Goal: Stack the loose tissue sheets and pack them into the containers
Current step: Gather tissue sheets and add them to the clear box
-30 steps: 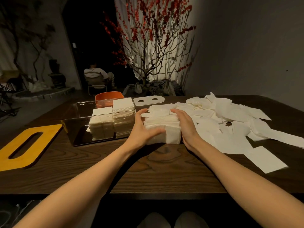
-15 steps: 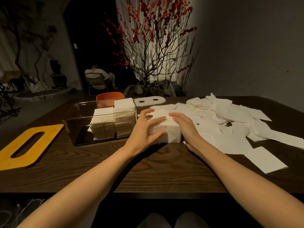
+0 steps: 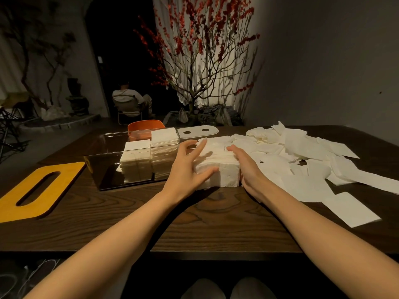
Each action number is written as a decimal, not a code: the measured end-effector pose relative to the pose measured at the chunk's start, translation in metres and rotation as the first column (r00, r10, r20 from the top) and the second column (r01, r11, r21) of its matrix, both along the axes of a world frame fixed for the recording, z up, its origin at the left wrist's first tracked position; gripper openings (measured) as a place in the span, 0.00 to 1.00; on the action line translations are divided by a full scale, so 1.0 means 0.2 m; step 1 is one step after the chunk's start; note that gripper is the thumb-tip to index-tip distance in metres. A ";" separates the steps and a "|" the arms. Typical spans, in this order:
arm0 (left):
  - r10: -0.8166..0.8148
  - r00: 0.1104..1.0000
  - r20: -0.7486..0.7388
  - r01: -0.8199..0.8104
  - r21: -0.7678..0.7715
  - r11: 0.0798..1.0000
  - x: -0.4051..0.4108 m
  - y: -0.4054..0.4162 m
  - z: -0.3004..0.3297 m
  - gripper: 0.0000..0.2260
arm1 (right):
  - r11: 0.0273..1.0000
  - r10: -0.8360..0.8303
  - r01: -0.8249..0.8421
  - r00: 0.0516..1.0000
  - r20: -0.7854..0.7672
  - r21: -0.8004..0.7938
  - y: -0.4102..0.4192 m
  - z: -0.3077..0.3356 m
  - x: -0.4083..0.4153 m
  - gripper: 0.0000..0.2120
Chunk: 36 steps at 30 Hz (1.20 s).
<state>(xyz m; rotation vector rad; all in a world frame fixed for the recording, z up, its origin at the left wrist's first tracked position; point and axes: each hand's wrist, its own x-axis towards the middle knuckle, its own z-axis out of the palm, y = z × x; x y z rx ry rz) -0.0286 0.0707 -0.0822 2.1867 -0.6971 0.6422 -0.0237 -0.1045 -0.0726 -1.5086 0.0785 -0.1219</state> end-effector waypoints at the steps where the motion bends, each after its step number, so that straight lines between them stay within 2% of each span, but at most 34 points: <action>1: -0.008 1.000 -0.005 0.008 0.013 1.000 0.00 0.00 0.00 0.29 | 1.000 -0.006 0.006 1.000 0.000 -0.002 0.00 0.00 0.00 0.20; 4: 0.000 1.000 -0.011 0.000 0.040 0.999 0.00 0.00 0.00 0.27 | 0.999 -0.040 0.040 0.999 -0.008 -0.005 -0.01 0.01 0.01 0.14; 6: 0.026 0.999 -0.028 -0.026 0.009 1.000 -0.01 -0.01 0.01 0.32 | 0.998 -0.056 0.055 0.998 -0.020 -0.027 -0.01 0.02 0.01 0.10; 9: 0.000 0.990 -0.143 -0.005 -0.030 1.000 -0.01 -0.02 0.01 0.44 | 0.999 -0.049 0.049 0.997 -0.058 0.000 -0.01 0.03 -0.01 0.12; 13: -0.157 0.885 -0.439 0.052 -0.241 0.969 -0.02 -0.05 0.02 0.53 | 0.991 0.023 -0.016 0.999 -0.049 0.130 -0.02 0.04 -0.02 0.17; 17: -0.269 0.794 -0.545 0.078 -0.348 0.934 0.00 -0.05 0.01 0.54 | 0.986 0.119 -0.117 0.993 -0.010 0.116 -0.02 0.03 -0.03 0.20; 21: -0.321 0.778 -0.539 0.095 -0.405 0.909 0.03 -0.05 -0.01 0.53 | 0.982 0.186 -0.186 0.982 0.023 -0.017 0.00 0.02 -0.05 0.24; 23: -0.310 0.801 -0.511 0.077 -0.426 0.902 0.05 -0.04 -0.02 0.51 | 0.978 0.210 -0.210 0.975 0.068 -0.011 -0.02 0.02 -0.04 0.26; 24: -0.298 0.816 -0.494 0.076 -0.420 0.904 0.05 -0.04 -0.02 0.49 | 0.972 0.232 -0.227 0.968 0.096 -0.064 -0.04 0.03 -0.05 0.27; 26: -0.277 0.849 -0.450 0.089 -0.394 0.915 0.05 -0.03 -0.02 0.43 | 0.919 0.308 -0.260 0.943 0.126 -0.296 -0.09 0.05 -0.07 0.32; 28: -0.256 0.884 -0.390 0.117 -0.345 0.931 0.04 -0.03 -0.02 0.40 | 0.810 0.389 -0.289 0.916 0.098 -0.511 -0.13 0.06 -0.07 0.39; 30: -0.229 0.931 -0.285 0.150 -0.273 0.950 0.03 -0.02 -0.01 0.41 | 0.724 0.389 -0.260 0.919 0.067 -0.639 -0.14 0.06 -0.08 0.44; 33: -0.161 0.977 -0.140 0.141 -0.139 0.980 0.01 0.00 -0.01 0.41 | 0.753 0.331 -0.242 0.943 0.034 -0.612 -0.14 0.04 -0.09 0.45; 36: -0.107 0.988 -0.107 0.103 -0.037 0.994 0.00 0.00 -0.01 0.32 | 0.755 0.333 -0.274 0.943 -0.011 -0.596 -0.14 0.05 -0.10 0.42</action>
